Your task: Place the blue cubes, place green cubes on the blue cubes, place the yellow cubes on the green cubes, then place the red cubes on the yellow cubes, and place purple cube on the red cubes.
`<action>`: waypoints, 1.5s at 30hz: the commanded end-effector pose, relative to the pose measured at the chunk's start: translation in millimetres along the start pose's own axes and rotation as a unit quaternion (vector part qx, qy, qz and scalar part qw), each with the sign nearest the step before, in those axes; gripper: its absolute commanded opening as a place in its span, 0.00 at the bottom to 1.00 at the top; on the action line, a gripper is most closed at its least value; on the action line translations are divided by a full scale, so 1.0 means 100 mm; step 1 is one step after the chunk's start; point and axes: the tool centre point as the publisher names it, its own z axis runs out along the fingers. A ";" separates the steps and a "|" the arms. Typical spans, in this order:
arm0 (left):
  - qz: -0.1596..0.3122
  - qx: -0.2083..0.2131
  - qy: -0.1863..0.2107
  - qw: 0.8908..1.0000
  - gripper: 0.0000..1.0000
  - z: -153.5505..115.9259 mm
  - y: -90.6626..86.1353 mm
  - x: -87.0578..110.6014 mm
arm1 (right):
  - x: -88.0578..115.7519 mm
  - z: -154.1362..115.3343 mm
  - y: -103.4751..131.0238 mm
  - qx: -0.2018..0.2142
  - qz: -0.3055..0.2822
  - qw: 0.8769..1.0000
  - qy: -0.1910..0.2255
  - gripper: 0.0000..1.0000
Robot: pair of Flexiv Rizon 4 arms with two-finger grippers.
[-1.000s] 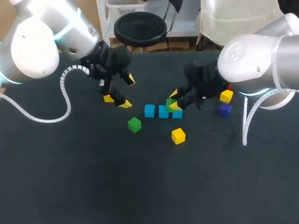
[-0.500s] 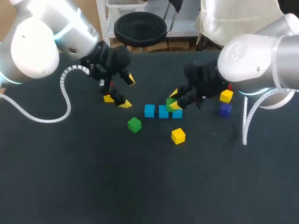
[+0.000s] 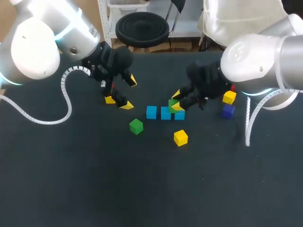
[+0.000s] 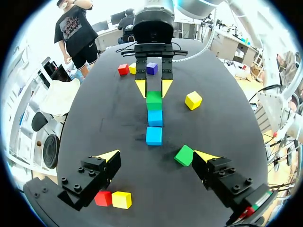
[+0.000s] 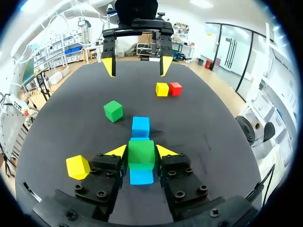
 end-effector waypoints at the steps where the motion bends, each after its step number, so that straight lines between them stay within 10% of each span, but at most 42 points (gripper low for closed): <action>1: 0.002 0.000 -0.002 1.000 1.00 0.00 0.00 0.01 | 0.00 0.01 -0.02 -0.002 0.000 1.000 -0.003 0.00; 18: 0.002 0.000 -0.002 1.000 1.00 0.00 0.00 0.01 | 0.03 0.05 -0.04 -0.008 0.004 1.000 -0.007 0.20; 20: 0.002 0.000 -0.002 1.000 1.00 0.00 0.00 0.01 | 0.03 0.05 -0.04 -0.009 0.004 1.000 -0.009 0.40; 22: 0.002 0.000 -0.002 1.000 1.00 0.00 0.00 0.01 | 0.03 0.05 -0.04 -0.009 0.005 1.000 -0.010 1.00; 45: 0.002 0.000 -0.002 1.000 1.00 0.00 0.00 0.01 | -0.16 -0.53 0.09 0.016 -0.034 0.999 -0.018 1.00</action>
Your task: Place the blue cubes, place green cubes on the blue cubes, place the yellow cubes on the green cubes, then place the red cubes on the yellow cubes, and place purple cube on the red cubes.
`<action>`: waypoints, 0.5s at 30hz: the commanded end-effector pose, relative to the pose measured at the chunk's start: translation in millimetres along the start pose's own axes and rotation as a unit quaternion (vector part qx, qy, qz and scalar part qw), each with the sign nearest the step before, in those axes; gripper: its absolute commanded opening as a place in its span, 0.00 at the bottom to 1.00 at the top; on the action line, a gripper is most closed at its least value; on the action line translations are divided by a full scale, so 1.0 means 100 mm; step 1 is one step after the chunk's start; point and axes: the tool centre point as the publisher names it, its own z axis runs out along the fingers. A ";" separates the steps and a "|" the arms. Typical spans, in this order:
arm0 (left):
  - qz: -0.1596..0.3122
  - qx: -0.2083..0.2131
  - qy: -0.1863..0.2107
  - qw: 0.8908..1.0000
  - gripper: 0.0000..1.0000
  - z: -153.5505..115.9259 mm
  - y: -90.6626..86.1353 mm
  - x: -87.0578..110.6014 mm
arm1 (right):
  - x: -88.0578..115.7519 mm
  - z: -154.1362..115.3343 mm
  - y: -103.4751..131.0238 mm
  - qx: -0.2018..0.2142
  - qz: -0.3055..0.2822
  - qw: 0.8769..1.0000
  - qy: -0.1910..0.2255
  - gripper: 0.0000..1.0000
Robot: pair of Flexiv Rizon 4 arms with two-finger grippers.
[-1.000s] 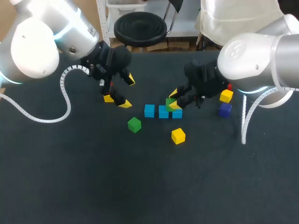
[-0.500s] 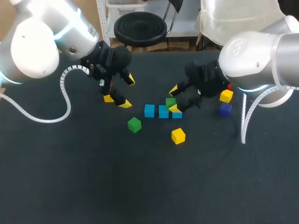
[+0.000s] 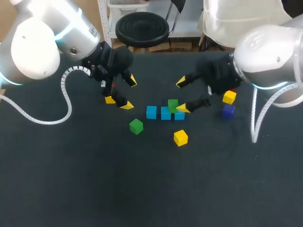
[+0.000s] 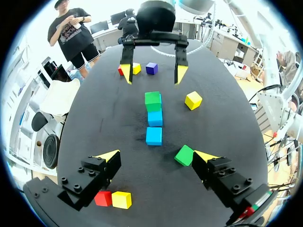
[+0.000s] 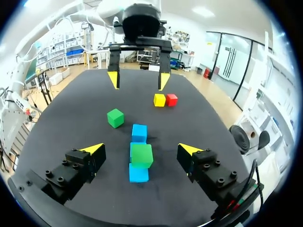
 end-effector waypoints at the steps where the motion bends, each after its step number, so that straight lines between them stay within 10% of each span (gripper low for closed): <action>1: 0.002 0.000 -0.002 1.000 1.00 0.00 0.00 0.01 | -0.06 -0.22 0.08 0.000 -0.007 1.000 0.014 1.00; 15: 0.002 0.000 -0.002 1.000 1.00 0.00 0.00 0.01 | 0.01 -0.48 0.16 -0.054 -0.041 0.998 0.013 1.00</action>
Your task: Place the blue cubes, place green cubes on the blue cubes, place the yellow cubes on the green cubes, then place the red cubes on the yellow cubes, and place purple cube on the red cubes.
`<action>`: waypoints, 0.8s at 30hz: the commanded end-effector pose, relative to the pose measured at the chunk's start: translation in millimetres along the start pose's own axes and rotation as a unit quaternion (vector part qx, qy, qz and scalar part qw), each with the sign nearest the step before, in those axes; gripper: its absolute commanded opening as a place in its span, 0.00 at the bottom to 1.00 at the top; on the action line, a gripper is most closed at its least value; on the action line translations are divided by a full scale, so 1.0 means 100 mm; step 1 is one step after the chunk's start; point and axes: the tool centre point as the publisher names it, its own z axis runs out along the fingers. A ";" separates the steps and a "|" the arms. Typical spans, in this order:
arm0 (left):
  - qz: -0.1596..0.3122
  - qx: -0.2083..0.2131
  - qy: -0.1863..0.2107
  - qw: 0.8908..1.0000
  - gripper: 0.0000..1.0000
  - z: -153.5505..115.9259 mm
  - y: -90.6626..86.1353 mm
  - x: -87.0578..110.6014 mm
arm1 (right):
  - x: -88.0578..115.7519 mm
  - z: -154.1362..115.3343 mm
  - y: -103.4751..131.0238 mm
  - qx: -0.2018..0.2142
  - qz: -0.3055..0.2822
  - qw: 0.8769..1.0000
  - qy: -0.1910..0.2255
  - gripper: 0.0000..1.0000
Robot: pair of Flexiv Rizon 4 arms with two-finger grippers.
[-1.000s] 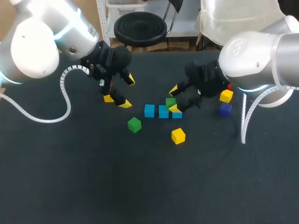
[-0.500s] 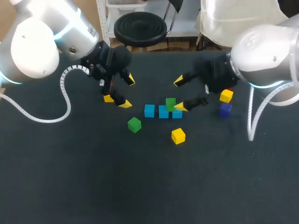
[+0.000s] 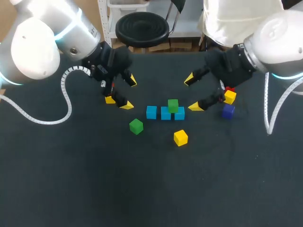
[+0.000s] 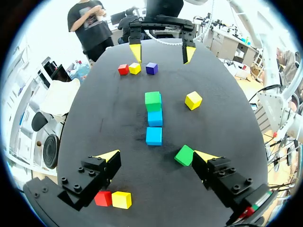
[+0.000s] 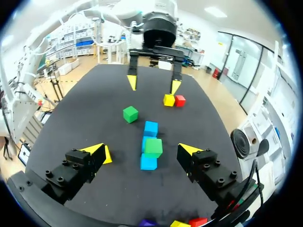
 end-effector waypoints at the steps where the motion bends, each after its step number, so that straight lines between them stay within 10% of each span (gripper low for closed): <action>1: 0.002 0.000 -0.002 1.000 1.00 0.00 0.00 0.01 | 0.08 -0.12 0.02 -0.013 -0.009 1.000 -0.020 1.00; 24: 0.008 0.003 -0.009 1.000 1.00 -0.02 -0.05 0.02 | 0.17 -0.32 0.16 -0.018 -0.012 0.999 -0.027 1.00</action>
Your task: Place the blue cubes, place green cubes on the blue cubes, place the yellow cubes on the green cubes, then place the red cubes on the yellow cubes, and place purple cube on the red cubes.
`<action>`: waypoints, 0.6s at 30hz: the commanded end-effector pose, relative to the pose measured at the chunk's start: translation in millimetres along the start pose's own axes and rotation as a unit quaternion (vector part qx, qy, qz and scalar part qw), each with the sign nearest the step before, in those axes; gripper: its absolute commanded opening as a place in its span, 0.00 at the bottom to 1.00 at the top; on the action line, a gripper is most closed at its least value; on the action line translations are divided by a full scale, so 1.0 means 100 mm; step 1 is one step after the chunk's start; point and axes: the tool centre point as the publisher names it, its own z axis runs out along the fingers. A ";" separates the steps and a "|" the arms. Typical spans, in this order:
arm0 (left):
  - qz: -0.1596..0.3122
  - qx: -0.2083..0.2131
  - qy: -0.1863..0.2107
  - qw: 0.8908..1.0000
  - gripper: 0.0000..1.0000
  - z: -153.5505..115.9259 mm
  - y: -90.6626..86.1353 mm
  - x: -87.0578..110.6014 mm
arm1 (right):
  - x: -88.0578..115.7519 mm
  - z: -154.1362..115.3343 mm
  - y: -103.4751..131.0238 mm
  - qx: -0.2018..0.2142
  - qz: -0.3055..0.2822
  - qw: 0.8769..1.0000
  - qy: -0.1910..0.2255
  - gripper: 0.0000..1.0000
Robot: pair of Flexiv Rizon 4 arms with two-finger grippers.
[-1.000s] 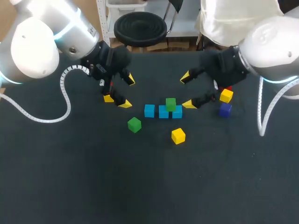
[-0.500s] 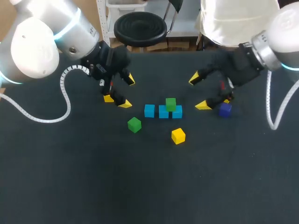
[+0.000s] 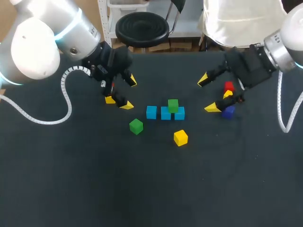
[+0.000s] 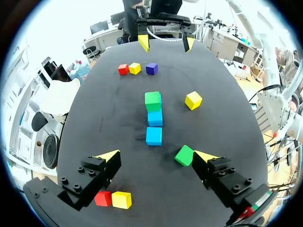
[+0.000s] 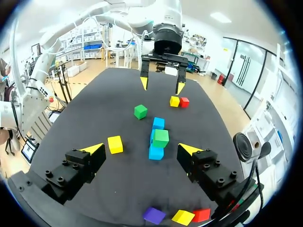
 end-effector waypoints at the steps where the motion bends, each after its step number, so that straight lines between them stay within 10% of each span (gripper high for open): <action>1: 0.018 0.010 -0.011 1.000 1.00 -0.03 -0.12 0.02 | 0.00 0.00 0.01 0.001 0.000 1.000 -0.001 1.00; 10: 0.142 0.076 0.006 0.987 1.00 0.05 -0.61 -0.11 | 0.00 0.00 0.01 0.001 0.000 1.000 -0.001 1.00; 18: 0.134 0.096 0.007 0.986 1.00 0.11 -0.69 -0.07 | 0.00 0.00 0.01 0.001 0.000 1.000 -0.001 1.00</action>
